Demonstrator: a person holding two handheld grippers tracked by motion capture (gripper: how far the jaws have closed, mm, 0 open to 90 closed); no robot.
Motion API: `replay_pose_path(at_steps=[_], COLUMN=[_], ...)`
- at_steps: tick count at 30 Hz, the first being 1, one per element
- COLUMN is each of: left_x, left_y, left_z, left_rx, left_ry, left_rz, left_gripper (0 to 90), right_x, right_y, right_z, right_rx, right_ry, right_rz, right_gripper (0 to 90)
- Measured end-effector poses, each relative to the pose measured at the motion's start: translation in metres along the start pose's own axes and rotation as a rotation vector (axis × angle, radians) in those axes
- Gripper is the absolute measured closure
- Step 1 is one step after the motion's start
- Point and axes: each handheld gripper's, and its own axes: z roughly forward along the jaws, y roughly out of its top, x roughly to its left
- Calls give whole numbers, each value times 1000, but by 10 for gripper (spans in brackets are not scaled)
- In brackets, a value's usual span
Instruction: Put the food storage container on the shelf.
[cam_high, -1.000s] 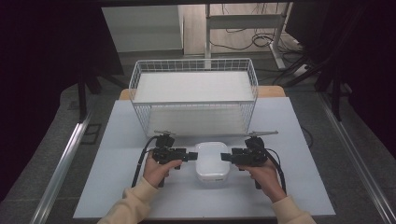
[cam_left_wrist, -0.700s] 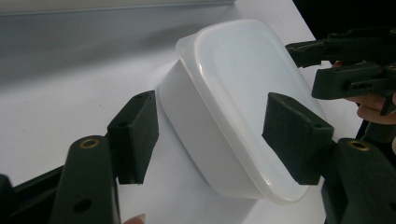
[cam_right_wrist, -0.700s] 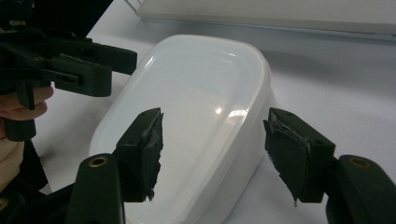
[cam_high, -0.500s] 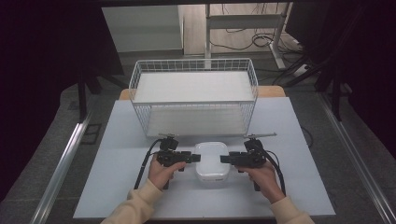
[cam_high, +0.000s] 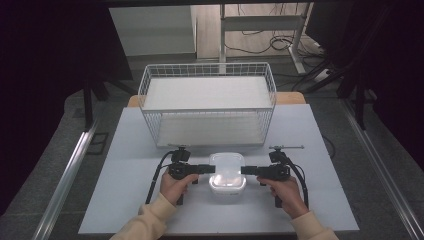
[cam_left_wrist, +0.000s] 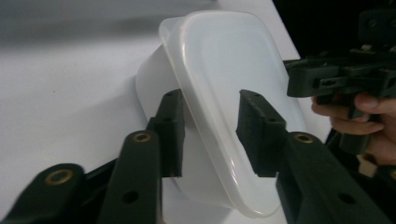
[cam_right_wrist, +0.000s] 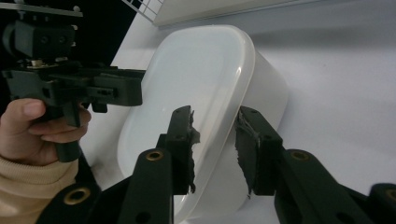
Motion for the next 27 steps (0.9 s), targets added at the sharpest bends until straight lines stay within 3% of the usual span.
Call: replay_pose_path(at_steps=[13,19,27], left_x=[-16,-22,-25], left_y=[-4,-5,-4], left_z=[-16,-20,-27], left_rx=[-42,-53,-65], left_ry=[39,88,81], left_rz=[80,140,161], left_gripper=[744,770,773], right_x=[10,17,26], right_y=[-3,-4,-2], right_z=[-12,-13,-18], right_rx=[-12,-26,-49], right_ry=[57,27,34], right_rz=[-19,-92,-165], right_gripper=[788,807,811])
